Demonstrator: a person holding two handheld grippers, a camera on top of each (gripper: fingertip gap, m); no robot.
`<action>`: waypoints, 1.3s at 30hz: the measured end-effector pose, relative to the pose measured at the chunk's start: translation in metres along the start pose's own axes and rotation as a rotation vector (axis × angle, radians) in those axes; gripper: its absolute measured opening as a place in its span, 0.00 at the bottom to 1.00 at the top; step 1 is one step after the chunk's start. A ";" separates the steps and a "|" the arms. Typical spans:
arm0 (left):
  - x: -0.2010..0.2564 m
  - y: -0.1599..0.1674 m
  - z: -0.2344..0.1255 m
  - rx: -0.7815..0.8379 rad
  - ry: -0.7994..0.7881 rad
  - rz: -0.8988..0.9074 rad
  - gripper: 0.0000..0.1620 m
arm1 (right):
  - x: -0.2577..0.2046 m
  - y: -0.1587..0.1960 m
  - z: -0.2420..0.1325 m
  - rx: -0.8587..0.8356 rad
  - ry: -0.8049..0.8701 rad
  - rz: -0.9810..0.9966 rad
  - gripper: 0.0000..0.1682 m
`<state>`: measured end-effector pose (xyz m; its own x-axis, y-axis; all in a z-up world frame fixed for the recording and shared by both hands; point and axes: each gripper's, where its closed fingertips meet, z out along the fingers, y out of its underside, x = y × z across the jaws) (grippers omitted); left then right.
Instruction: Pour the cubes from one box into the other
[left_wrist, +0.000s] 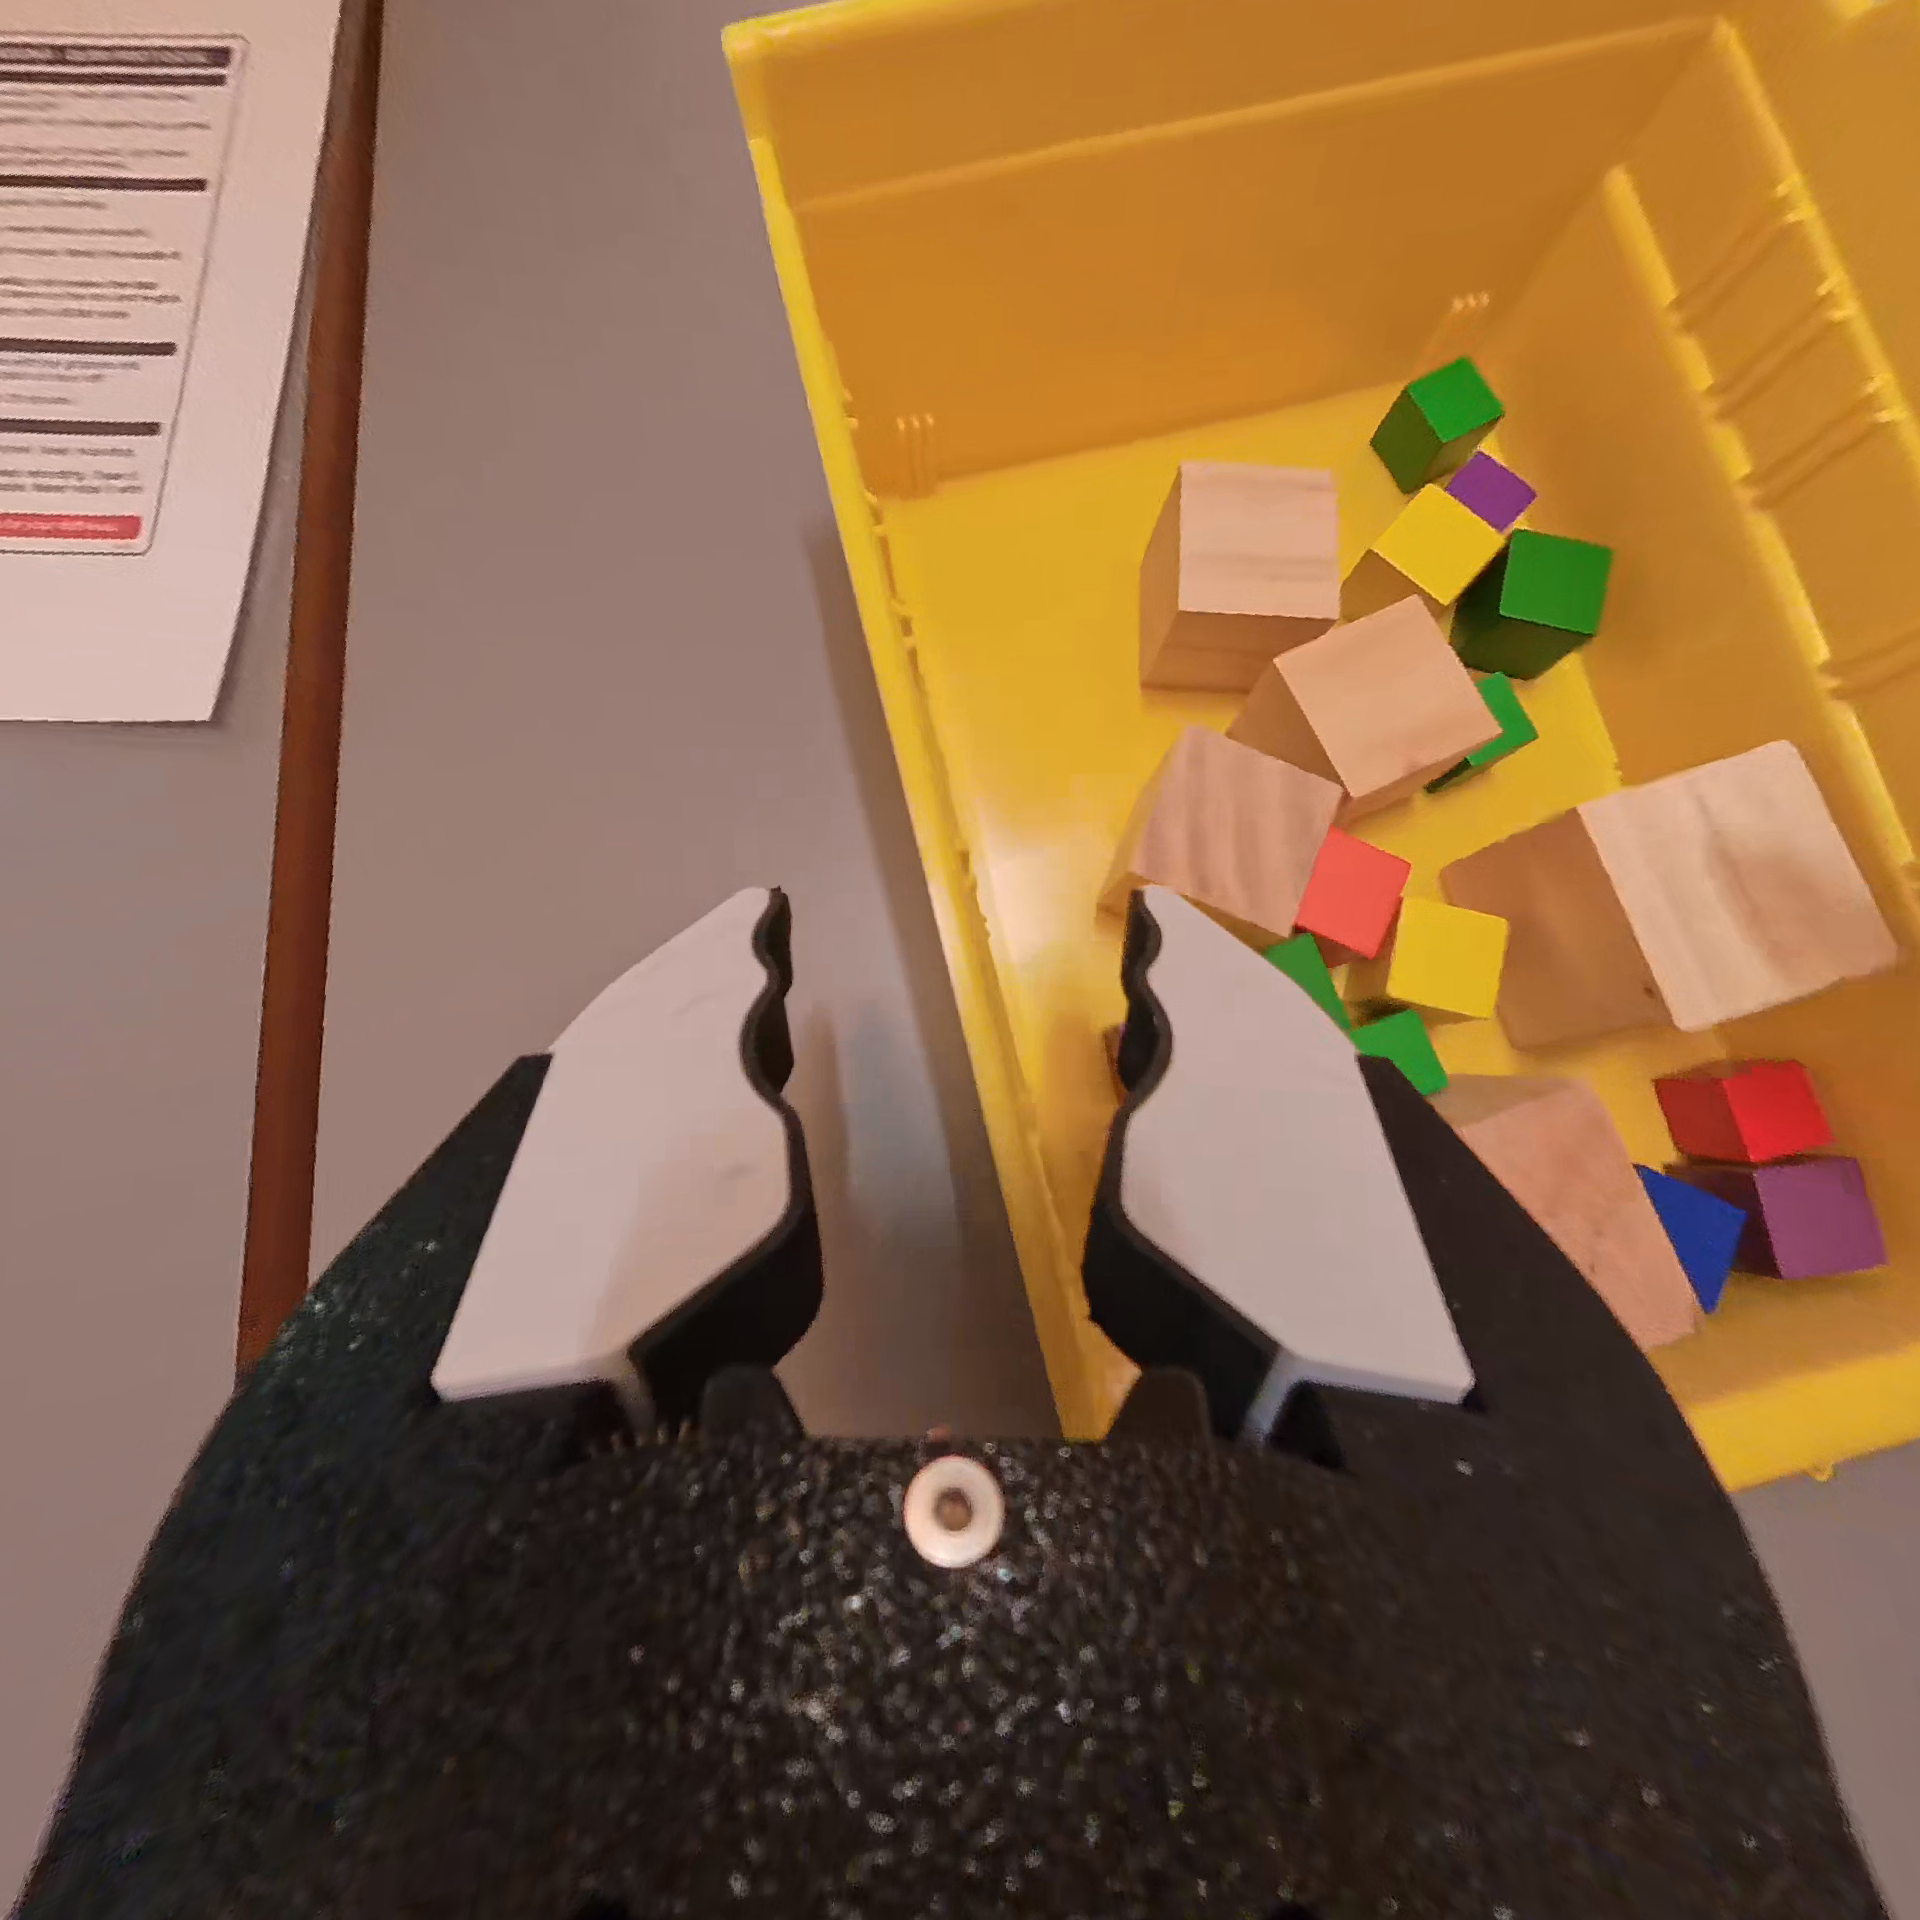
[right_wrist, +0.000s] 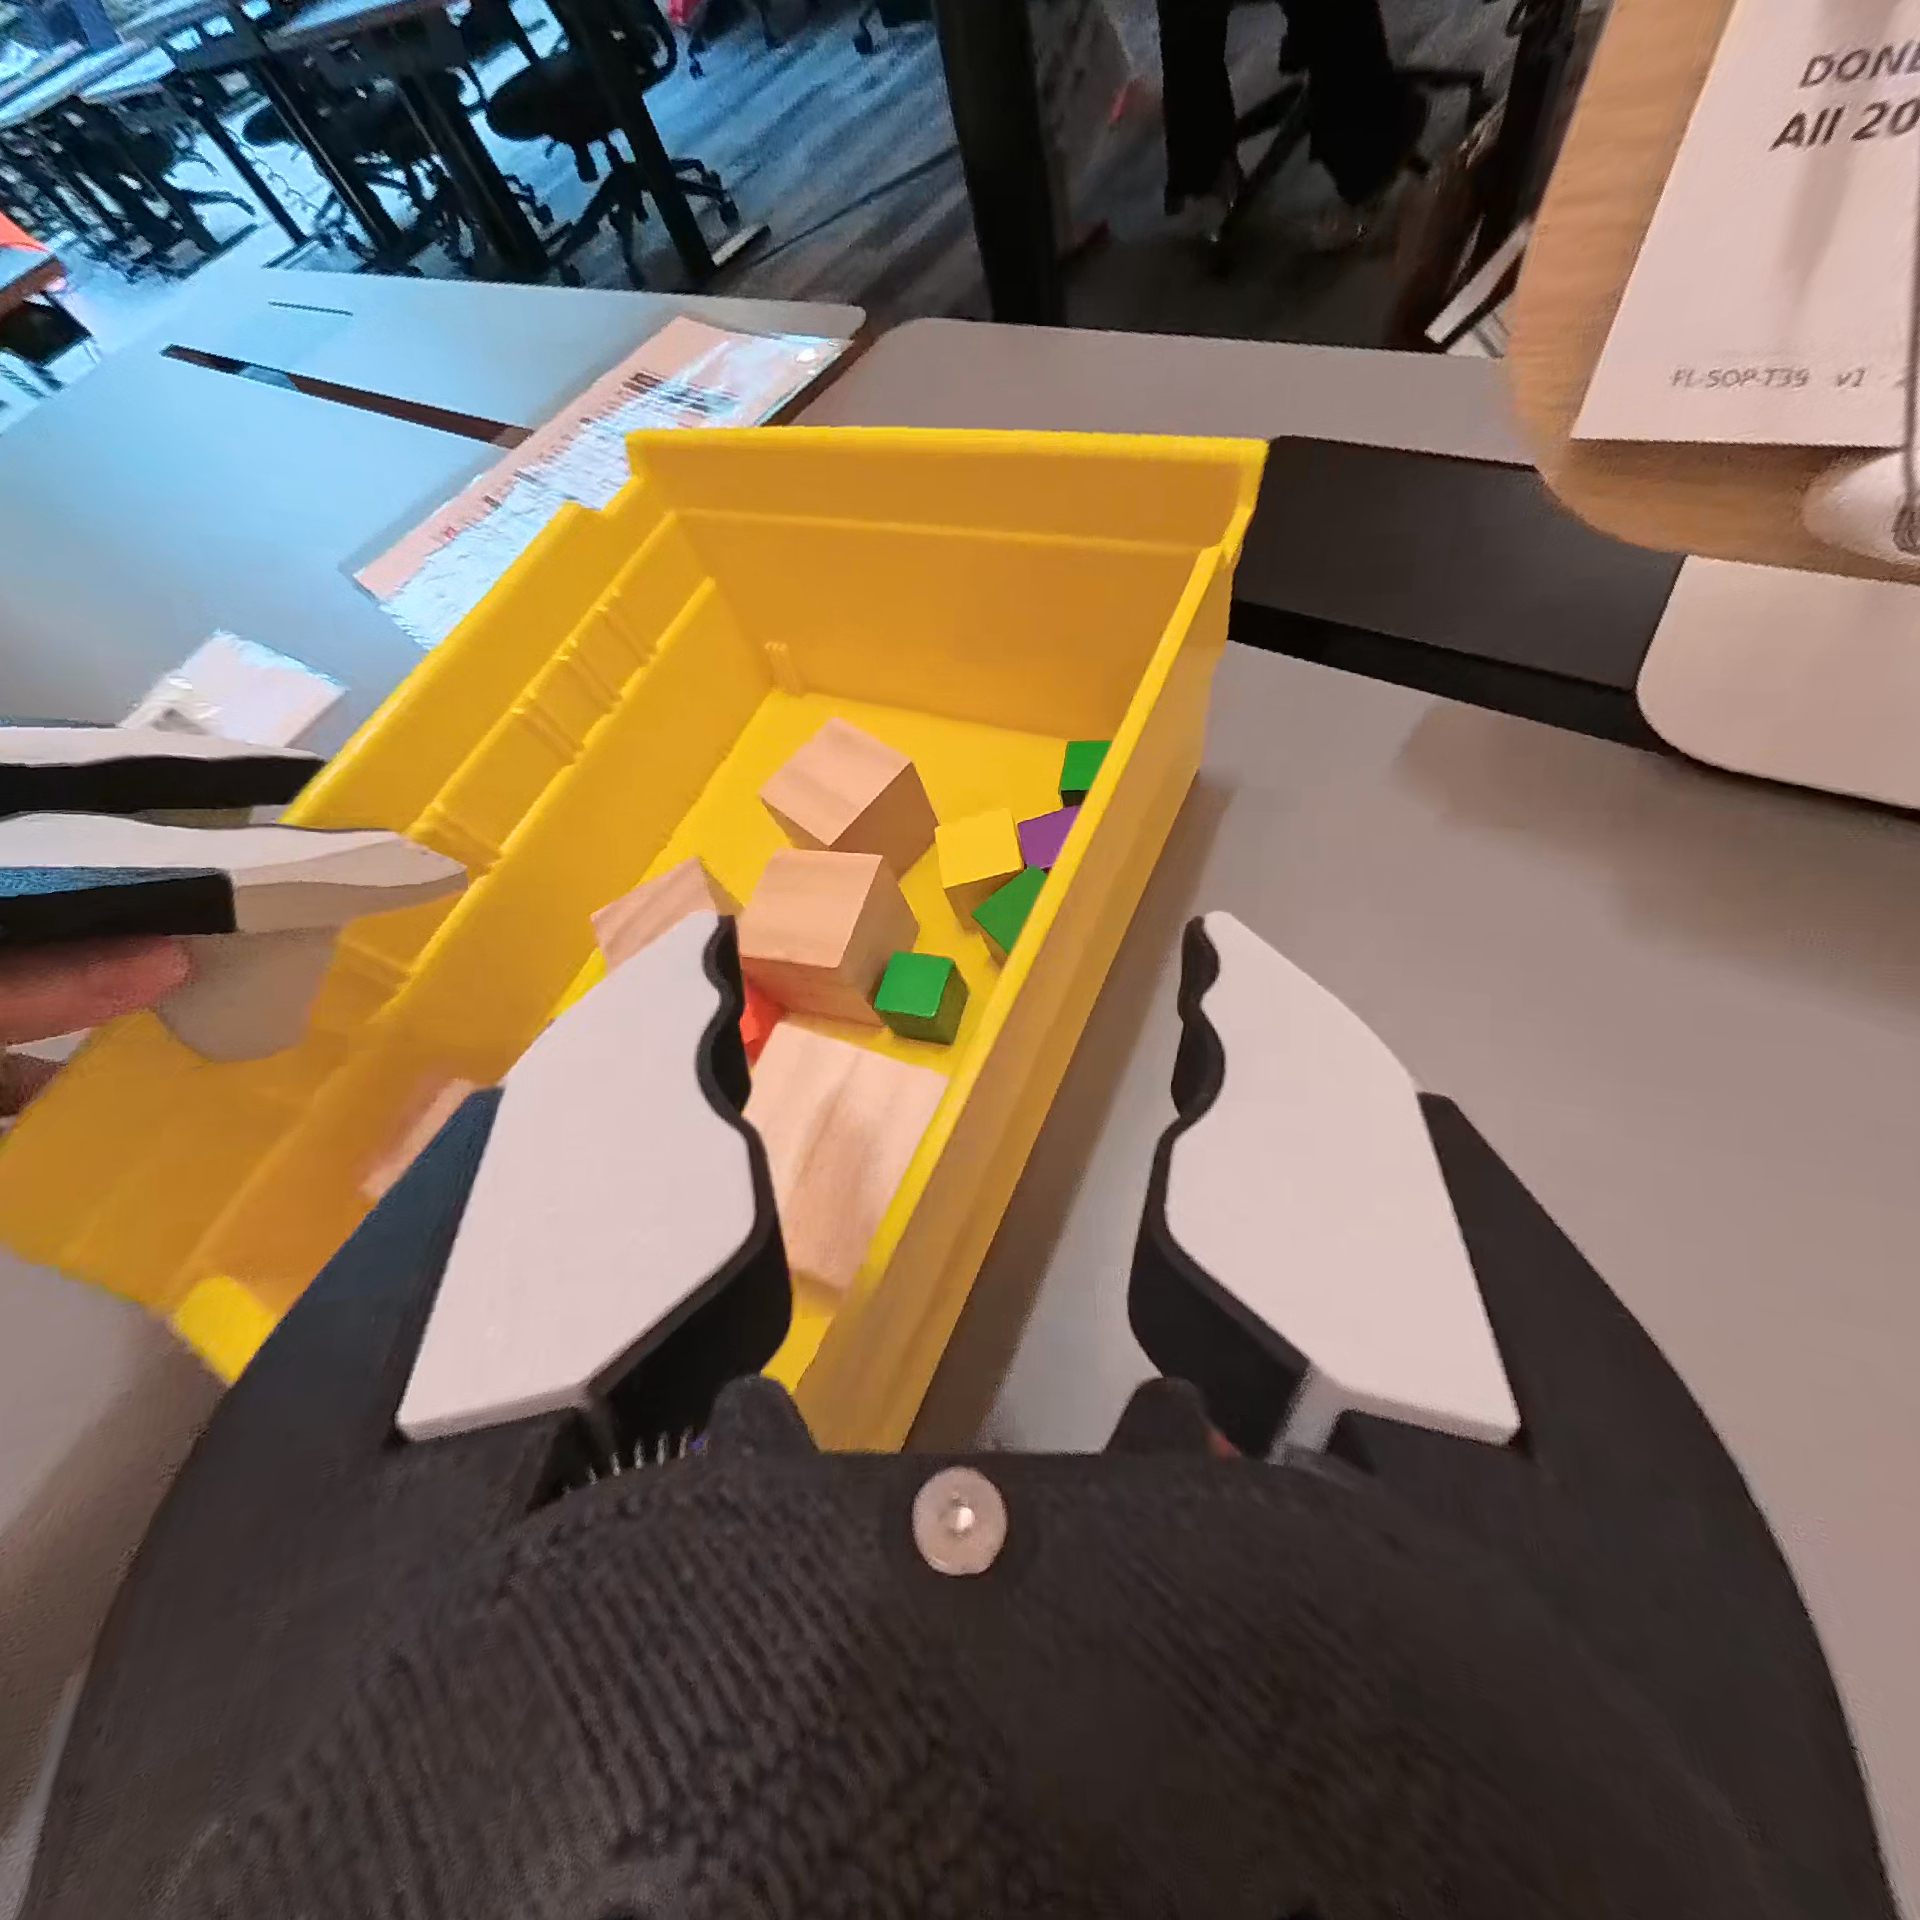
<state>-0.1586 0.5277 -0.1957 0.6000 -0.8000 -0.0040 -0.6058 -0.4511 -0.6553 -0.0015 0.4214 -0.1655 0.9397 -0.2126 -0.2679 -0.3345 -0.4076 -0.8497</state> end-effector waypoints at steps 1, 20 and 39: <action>-0.003 -0.001 0.006 -0.013 -0.010 -0.009 0.36 | 0.005 0.002 0.007 -0.010 0.018 0.005 0.48; 0.023 -0.002 0.006 0.034 -0.080 0.034 0.05 | 0.030 0.024 0.015 -0.134 0.124 -0.094 0.13; 0.272 -0.095 -0.062 0.350 0.055 0.216 0.04 | 0.183 -0.042 -0.232 0.163 0.475 -0.205 0.07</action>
<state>0.0300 0.3292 -0.0877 0.4437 -0.8859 -0.1354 -0.4949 -0.1162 -0.8612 0.1678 0.1933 -0.0733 0.8361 -0.5367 0.1135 -0.0966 -0.3476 -0.9326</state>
